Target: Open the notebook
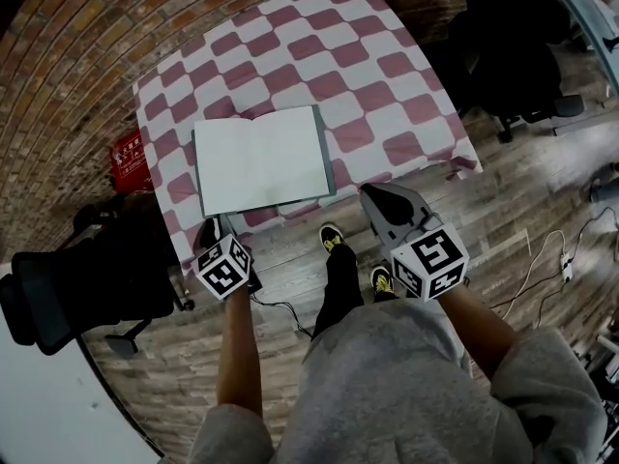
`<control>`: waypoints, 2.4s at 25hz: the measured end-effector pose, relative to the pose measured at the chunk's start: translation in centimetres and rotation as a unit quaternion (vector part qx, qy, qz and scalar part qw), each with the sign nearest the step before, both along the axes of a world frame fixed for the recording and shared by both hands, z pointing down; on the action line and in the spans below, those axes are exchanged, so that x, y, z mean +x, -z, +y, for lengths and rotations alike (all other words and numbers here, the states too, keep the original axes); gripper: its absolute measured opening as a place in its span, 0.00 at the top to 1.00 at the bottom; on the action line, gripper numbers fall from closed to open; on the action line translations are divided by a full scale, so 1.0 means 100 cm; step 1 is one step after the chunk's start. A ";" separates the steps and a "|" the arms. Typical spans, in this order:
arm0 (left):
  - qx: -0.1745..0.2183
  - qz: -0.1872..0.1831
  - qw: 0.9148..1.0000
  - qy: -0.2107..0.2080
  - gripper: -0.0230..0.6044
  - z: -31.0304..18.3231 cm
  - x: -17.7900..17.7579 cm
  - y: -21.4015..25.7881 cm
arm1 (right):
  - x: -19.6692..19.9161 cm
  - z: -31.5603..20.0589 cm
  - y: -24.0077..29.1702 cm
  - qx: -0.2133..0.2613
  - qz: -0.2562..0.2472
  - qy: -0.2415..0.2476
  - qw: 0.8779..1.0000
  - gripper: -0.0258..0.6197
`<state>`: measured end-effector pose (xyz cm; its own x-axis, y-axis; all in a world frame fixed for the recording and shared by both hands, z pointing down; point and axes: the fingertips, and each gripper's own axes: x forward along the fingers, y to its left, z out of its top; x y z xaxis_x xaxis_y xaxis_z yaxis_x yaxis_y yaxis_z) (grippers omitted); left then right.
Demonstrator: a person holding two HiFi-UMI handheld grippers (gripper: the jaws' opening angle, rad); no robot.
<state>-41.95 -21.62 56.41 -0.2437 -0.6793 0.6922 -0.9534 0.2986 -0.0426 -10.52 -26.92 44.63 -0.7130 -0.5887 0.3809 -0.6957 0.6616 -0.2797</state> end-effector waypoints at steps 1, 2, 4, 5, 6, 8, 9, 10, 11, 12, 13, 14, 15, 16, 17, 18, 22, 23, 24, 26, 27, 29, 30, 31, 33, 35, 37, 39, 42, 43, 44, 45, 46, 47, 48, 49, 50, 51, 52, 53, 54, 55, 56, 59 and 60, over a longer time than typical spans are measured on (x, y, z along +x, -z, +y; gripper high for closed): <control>-0.006 -0.003 1.000 -0.004 0.81 0.000 -0.001 -0.003 | -0.001 0.001 0.000 0.000 0.000 0.000 1.000 0.92; -0.015 -0.001 1.000 -0.006 0.81 0.001 -0.003 -0.010 | -0.001 0.002 -0.001 -0.001 0.000 0.001 1.000 0.92; -0.039 0.020 0.999 -0.004 0.80 0.001 -0.007 -0.030 | -0.002 0.005 -0.002 -0.003 0.003 0.005 1.000 0.92; -0.048 0.035 0.998 0.001 0.79 0.001 -0.009 -0.037 | -0.002 0.007 -0.002 -0.002 0.004 0.007 1.000 0.92; -0.052 0.048 0.997 0.010 0.78 0.001 -0.012 -0.039 | -0.002 0.008 -0.002 -0.002 0.006 0.007 1.000 0.92; -0.048 0.048 0.997 0.034 0.64 0.005 -0.025 -0.038 | -0.001 0.010 -0.002 -0.002 0.006 0.005 1.000 0.92; -0.044 0.036 0.998 0.040 0.46 0.009 -0.033 -0.036 | 0.000 0.011 -0.002 -0.003 0.007 0.003 1.000 0.92; -0.038 0.026 0.998 0.040 0.36 0.015 -0.038 -0.035 | 0.001 0.012 -0.003 -0.005 0.007 0.001 1.000 0.92; -0.031 0.021 0.999 0.036 0.34 0.020 -0.040 -0.032 | 0.001 0.013 -0.004 -0.005 0.008 0.001 1.000 0.92; -0.023 0.017 0.999 0.030 0.34 0.024 -0.038 -0.028 | 0.001 0.013 -0.004 -0.005 0.010 0.002 1.000 0.92; -0.015 0.013 1.000 0.021 0.34 0.026 -0.033 -0.022 | 0.000 0.012 -0.004 -0.004 0.011 0.003 1.000 0.92; -0.009 0.009 1.000 0.011 0.34 0.028 -0.026 -0.017 | 0.000 0.012 -0.003 -0.003 0.011 0.002 1.000 0.92; -0.003 0.009 1.000 0.001 0.34 0.028 -0.018 -0.012 | 0.000 0.012 -0.001 -0.001 0.010 0.001 1.000 0.92; 0.002 0.009 1.000 -0.010 0.34 0.028 -0.010 -0.008 | -0.001 0.012 0.001 0.001 0.008 -0.001 1.000 0.92; 0.007 0.010 1.000 -0.022 0.34 0.026 -0.001 -0.003 | -0.001 0.013 0.002 0.003 0.006 -0.003 1.000 0.92; 0.013 0.010 0.999 -0.034 0.34 0.024 0.007 0.003 | -0.001 0.013 0.004 0.007 0.004 -0.005 1.000 0.92; 0.055 -0.008 0.995 -0.088 0.34 0.013 0.049 0.041 | 0.007 0.014 0.016 0.025 0.003 -0.009 1.000 0.92; 0.067 -0.012 0.992 -0.103 0.35 0.013 0.062 0.051 | 0.011 0.016 0.020 0.029 0.003 -0.010 1.000 0.92; 0.078 -0.014 0.990 -0.118 0.35 0.014 0.076 0.062 | 0.015 0.019 0.025 0.034 0.003 -0.011 0.999 0.92; 0.101 -0.016 0.984 -0.144 0.35 0.018 0.102 0.084 | 0.024 0.026 0.034 0.042 0.000 -0.013 0.999 0.92; 0.110 -0.014 0.982 -0.155 0.35 0.021 0.115 0.094 | 0.029 0.030 0.038 0.045 -0.001 -0.014 0.999 0.92; 0.122 -0.004 0.976 -0.181 0.35 0.031 0.143 0.109 | 0.040 0.040 0.048 0.053 -0.005 -0.018 0.998 0.92; 0.124 0.006 0.973 -0.196 0.35 0.037 0.159 0.115 | 0.046 0.047 0.053 0.058 -0.006 -0.019 0.998 0.92; 0.128 0.015 0.969 -0.209 0.35 0.044 0.175 0.119 | 0.053 0.053 0.058 0.063 -0.008 -0.020 0.998 0.92; 0.139 0.022 0.964 -0.228 0.35 0.062 0.203 0.130 | 0.065 0.068 0.067 0.073 -0.013 -0.021 0.997 0.92; 0.155 0.010 0.959 -0.237 0.39 0.080 0.225 0.146 | 0.076 0.084 0.078 0.081 -0.021 -0.020 0.996 0.92; 0.175 -0.005 0.955 -0.240 0.49 0.099 0.244 0.166 | 0.089 0.103 0.087 0.089 -0.027 -0.018 0.995 0.92; 0.198 -0.013 0.951 -0.237 0.61 0.118 0.260 0.188 | 0.103 0.122 0.096 0.095 -0.031 -0.013 0.995 0.92; 0.221 -0.028 0.947 -0.231 0.77 0.141 0.277 0.219 | 0.118 0.142 0.110 0.101 -0.036 -0.008 0.994 0.92; 0.224 -0.033 0.947 -0.228 0.82 0.147 0.280 0.227 | 0.122 0.148 0.114 0.103 -0.038 -0.010 0.994 0.92; 0.228 -0.037 0.947 -0.225 0.89 0.152 0.282 0.234 | 0.125 0.153 0.119 0.104 -0.040 -0.012 0.994 0.92; 0.232 -0.036 0.946 -0.223 0.93 0.158 0.283 0.240 | 0.127 0.157 0.123 0.105 -0.042 -0.014 0.993 0.92; 0.235 -0.032 0.946 -0.222 0.95 0.163 0.284 0.245 | 0.129 0.161 0.127 0.107 -0.045 -0.016 0.993 0.92; 0.237 -0.027 0.946 -0.222 0.95 0.167 0.284 0.248 | 0.129 0.165 0.132 0.109 -0.048 -0.018 0.993 0.92; 0.238 -0.023 0.945 -0.222 0.95 0.170 0.284 0.251 | 0.128 0.169 0.136 0.112 -0.050 -0.021 0.992 0.92; 0.240 -0.023 0.944 -0.224 0.95 0.173 0.283 0.254 | 0.126 0.173 0.140 0.114 -0.051 -0.024 0.992 0.92; 0.242 -0.026 0.943 -0.227 0.95 0.175 0.282 0.256 | 0.125 0.176 0.143 0.116 -0.050 -0.028 0.992 0.92; 0.242 -0.029 0.942 -0.230 0.95 0.177 0.281 0.259 | 0.123 0.178 0.145 0.118 -0.048 -0.031 0.991 0.92; 0.242 -0.031 0.941 -0.233 0.95 0.180 0.279 0.261 | 0.120 0.181 0.147 0.118 -0.046 -0.034 0.991 0.92; 0.241 -0.032 0.941 -0.237 0.95 0.182 0.278 0.263 | 0.118 0.185 0.148 0.118 -0.044 -0.036 0.991 0.92; 0.241 -0.033 0.940 -0.240 0.95 0.185 0.276 0.265 | 0.115 0.189 0.149 0.117 -0.043 -0.038 0.991 0.92; 0.243 -0.035 0.939 -0.242 0.95 0.186 0.273 0.267 | 0.113 0.190 0.149 0.117 -0.042 -0.040 0.991 0.92; 0.244 -0.038 0.938 -0.243 0.95 0.186 0.270 0.268 | 0.111 0.191 0.149 0.116 -0.039 -0.042 0.992 0.92; 0.245 -0.040 0.938 -0.243 0.95 0.187 0.259 0.269 | 0.104 0.192 0.147 0.116 -0.029 -0.050 0.992 0.92; 0.245 -0.039 0.938 -0.242 0.95 0.187 0.255 0.269 | 0.102 0.192 0.148 0.117 -0.028 -0.052 0.991 0.92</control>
<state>-16.43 -2.89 29.50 0.1375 -0.9557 0.2604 -0.9822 -0.1656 -0.0892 -0.32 -7.72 29.85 -0.6602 -0.7274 0.1871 -0.7510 0.6390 -0.1661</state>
